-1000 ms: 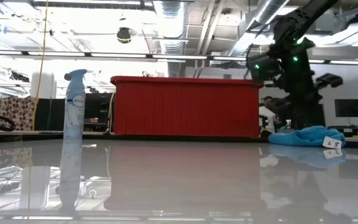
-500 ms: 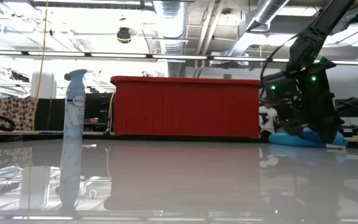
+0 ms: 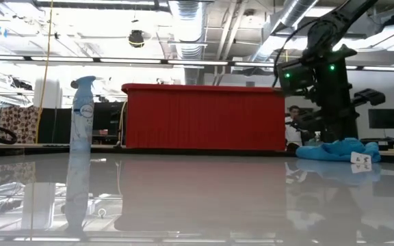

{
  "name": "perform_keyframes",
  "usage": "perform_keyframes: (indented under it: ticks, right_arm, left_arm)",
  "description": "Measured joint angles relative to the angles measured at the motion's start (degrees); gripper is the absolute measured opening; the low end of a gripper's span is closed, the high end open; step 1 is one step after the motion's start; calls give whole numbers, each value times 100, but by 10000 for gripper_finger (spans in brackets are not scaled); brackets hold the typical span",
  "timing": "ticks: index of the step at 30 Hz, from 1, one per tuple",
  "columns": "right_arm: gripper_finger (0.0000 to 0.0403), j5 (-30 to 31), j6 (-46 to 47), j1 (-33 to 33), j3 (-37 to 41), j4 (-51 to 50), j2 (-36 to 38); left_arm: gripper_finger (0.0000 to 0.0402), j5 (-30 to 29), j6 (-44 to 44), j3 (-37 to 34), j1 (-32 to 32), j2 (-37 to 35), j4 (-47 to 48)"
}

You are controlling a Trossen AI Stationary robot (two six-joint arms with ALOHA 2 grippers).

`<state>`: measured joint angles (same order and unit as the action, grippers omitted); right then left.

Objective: Fold laundry
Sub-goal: Fold the blue shorts

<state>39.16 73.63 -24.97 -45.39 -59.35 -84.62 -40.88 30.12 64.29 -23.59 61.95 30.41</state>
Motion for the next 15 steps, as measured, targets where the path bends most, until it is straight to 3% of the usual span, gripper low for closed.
perform_keyframes:
  ticks: [6,15]
  right_arm:
    - [19,368,712,-197,261,17,-2]
    - [18,-59,523,-337,703,810,-1]
  left_arm:
    - [54,86,64,2,0,0,23]
    - [54,111,60,0,0,2,129]
